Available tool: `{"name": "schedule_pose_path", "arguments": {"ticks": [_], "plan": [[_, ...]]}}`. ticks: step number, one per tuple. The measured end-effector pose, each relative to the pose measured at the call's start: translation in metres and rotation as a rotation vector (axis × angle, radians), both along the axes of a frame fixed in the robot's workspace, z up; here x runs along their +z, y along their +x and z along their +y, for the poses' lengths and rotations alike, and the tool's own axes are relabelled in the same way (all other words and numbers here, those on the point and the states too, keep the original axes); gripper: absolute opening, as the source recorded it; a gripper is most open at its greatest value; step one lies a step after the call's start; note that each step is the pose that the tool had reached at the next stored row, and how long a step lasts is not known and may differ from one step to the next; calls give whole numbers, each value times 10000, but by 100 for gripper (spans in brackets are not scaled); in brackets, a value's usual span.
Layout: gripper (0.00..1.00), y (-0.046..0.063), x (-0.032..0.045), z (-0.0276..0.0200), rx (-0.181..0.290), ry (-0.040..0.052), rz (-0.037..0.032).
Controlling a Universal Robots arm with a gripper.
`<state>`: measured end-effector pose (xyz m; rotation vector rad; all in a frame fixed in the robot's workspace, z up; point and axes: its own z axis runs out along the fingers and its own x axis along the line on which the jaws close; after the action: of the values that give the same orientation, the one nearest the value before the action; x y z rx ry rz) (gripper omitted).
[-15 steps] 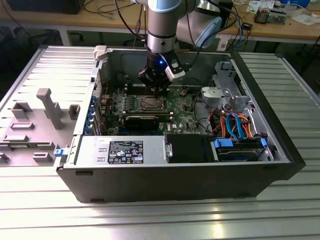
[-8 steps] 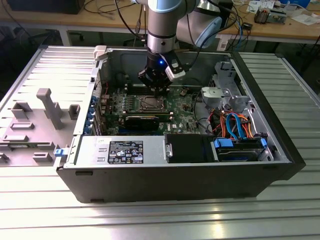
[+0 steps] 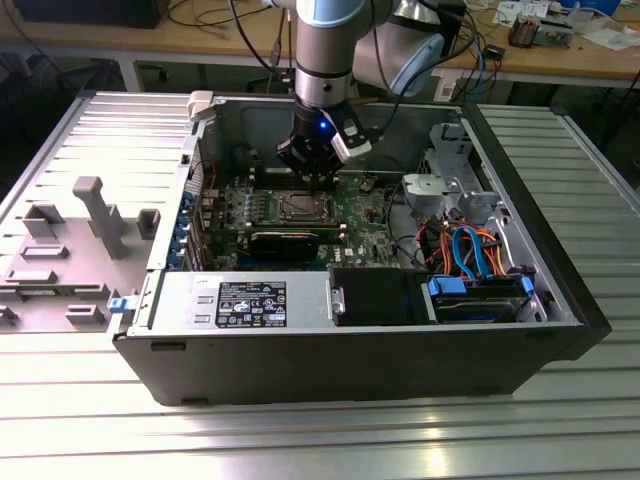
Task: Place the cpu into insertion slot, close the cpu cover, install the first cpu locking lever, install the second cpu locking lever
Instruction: 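Install the first cpu locking lever, then install the second cpu locking lever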
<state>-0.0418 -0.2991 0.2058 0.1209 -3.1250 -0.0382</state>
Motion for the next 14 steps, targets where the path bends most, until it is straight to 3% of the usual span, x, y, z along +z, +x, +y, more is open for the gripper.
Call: {"name": "schedule_pose_path", "arguments": {"ticks": [4, 14], "plan": [[11, -2, 55, -4, 5, -4, 13], [11, 13, 62, -24, 0, -3, 13]]}}
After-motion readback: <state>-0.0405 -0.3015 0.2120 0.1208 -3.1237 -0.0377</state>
